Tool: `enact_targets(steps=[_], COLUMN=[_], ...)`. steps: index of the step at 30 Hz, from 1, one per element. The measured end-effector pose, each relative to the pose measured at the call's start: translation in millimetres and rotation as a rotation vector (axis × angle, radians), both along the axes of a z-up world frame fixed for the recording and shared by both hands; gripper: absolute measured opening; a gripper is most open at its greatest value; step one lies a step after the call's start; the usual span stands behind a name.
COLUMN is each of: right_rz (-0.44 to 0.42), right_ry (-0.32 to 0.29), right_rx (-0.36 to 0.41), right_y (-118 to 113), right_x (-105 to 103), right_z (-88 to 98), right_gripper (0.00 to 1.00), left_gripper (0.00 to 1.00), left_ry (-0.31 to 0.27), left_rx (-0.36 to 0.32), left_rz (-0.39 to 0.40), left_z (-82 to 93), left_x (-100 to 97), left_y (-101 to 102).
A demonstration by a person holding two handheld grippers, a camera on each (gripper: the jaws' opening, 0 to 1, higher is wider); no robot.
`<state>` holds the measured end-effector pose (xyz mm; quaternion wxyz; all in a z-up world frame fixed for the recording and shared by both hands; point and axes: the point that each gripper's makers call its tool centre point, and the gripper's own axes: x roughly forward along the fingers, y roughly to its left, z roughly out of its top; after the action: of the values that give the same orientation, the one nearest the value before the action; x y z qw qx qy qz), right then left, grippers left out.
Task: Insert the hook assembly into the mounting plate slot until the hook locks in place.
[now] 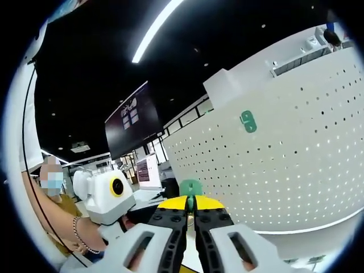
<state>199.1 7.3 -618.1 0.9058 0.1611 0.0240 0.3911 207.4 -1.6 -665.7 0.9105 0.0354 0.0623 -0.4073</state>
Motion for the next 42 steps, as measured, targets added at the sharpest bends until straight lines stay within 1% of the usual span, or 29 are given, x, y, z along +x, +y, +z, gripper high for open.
enact_targets(steps=[1, 3, 4, 5, 6, 7, 9, 10, 12, 13, 15, 21, 27, 33, 38, 42], right_rz=[-0.004, -0.028, -0.055, -0.07, -0.081, -0.107, -0.179, -0.185, -0.228, -0.22, -0.231, -0.233, -0.268, -0.299, -0.342, -0.366], right_ry=[-0.005, -0.042, -0.065, -0.072, -0.063, -0.062, -0.112, -0.126, -0.129, -0.126, -0.131, -0.133, -0.137, -0.142, -0.148, -0.16], right_rx=[-0.005, -0.037, -0.072, -0.093, -0.083, -0.09, -0.203, -0.201, -0.216, -0.211, -0.228, -0.223, -0.219, -0.21, -0.209, -0.214], right_y=[-0.6, -3.7, -7.3, -9.2, -10.2, -14.1, -23.0, -22.7, -28.2, -26.9, -28.0, -28.2, -34.3, -39.5, -49.7, -57.3], right_x=[0.4, 3.6, 7.2, 9.0, 10.3, 13.2, 18.6, 18.8, 22.5, 22.8, 24.9, 28.1, 44.3, 59.1, 74.0, 81.7], right_z=[0.8, 5.4, 6.3, 6.5, 8.6, 9.2, 9.3, 12.6, 13.9, 14.3, 14.3, 16.8, 26.0, 33.8, 40.3, 45.0], right_gripper=[0.0, 0.01, 0.01, 0.01, 0.01, 0.01, 0.01, 0.01, 0.01, 0.01, 0.01, 0.01, 0.01, 0.01, 0.01, 0.01], left_gripper=[1.0, 1.0, 1.0, 0.99, 0.99, 0.99, 0.98, 0.98, 0.98, 0.98, 0.97, 0.97, 0.96, 0.95, 0.94, 0.93], left_ry=[0.0, 0.005, 0.004, 0.004, 0.007, 0.008, 0.011, 0.011, 0.01, 0.01, 0.01, 0.008, 0.017, 0.021, 0.024, 0.034], left_rx=[0.001, -0.001, -0.004, -0.004, -0.001, 0.001, 0.004, 0.005, 0.004, 0.004, 0.004, 0.001, 0.0, -0.01, -0.007, -0.011], left_rz=[0.0, 0.0, 0.001, 0.001, 0.002, 0.004, 0.006, 0.006, 0.008, 0.01, 0.012, 0.018, 0.021, 0.03, 0.036, 0.043], left_z=[-0.2, -0.6, -0.5, -0.7, -1.2, -1.8, -3.3, -3.2, -2.9, -3.0, -3.2, -3.0, -7.0, -5.9, -8.6, -13.6], left_x=[-0.1, -0.4, -0.6, -0.7, -1.3, -1.5, -1.6, -1.9, -2.1, -2.1, -1.8, -0.5, -2.8, -4.0, -6.5, -11.6], left_y=[0.0, 0.3, 0.7, 1.0, 1.1, 1.4, 2.0, 2.1, 2.6, 3.0, 3.9, 6.3, 8.3, 11.8, 13.8, 16.5])
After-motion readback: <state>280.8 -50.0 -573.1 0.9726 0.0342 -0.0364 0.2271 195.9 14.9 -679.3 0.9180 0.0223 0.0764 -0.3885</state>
